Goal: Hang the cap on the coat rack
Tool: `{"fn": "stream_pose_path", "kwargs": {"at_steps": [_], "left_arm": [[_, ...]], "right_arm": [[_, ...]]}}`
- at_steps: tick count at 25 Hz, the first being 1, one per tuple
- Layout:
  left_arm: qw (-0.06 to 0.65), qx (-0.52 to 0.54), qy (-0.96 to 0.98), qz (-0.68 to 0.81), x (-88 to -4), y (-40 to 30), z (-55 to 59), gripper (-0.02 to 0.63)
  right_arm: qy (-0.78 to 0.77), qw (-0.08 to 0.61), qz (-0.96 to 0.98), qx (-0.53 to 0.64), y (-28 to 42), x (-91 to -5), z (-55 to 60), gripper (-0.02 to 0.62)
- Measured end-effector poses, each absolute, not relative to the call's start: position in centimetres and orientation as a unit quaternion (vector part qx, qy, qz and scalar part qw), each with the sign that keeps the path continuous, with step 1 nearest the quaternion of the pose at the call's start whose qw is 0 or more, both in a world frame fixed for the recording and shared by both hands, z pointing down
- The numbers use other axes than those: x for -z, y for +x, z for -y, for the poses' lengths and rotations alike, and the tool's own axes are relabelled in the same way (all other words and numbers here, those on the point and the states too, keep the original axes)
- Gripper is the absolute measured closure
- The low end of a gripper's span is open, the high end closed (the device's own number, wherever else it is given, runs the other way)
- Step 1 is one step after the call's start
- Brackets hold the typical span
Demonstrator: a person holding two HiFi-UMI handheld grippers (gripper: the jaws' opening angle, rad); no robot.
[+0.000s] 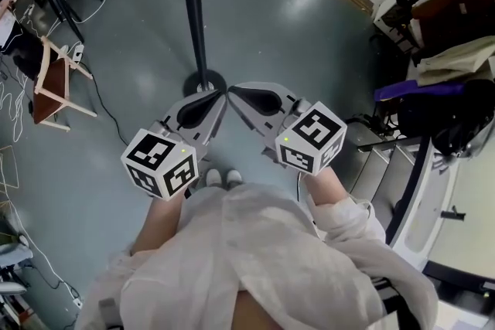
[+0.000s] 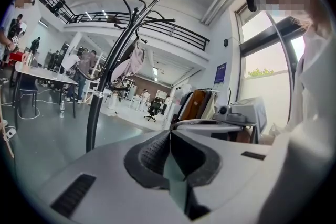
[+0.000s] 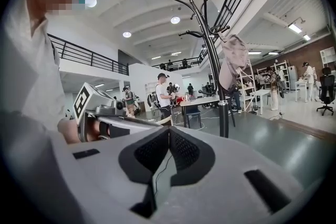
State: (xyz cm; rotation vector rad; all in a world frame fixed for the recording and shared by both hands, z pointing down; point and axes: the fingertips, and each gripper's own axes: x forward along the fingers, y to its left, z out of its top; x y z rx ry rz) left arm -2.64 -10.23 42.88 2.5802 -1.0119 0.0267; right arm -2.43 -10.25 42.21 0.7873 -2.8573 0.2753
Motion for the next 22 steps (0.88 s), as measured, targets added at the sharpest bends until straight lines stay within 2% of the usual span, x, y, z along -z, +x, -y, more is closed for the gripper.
{"fn": "stream_pose_path", "kwargs": {"at_steps": [22], "left_arm": [[0.186,-0.02,0.917,0.351,-43.5,-2.9,8.6,0.589]], "right_arm": [[0.229,0.17,0.957,-0.052,-1.6,-43.3,7.8,0.592]]}}
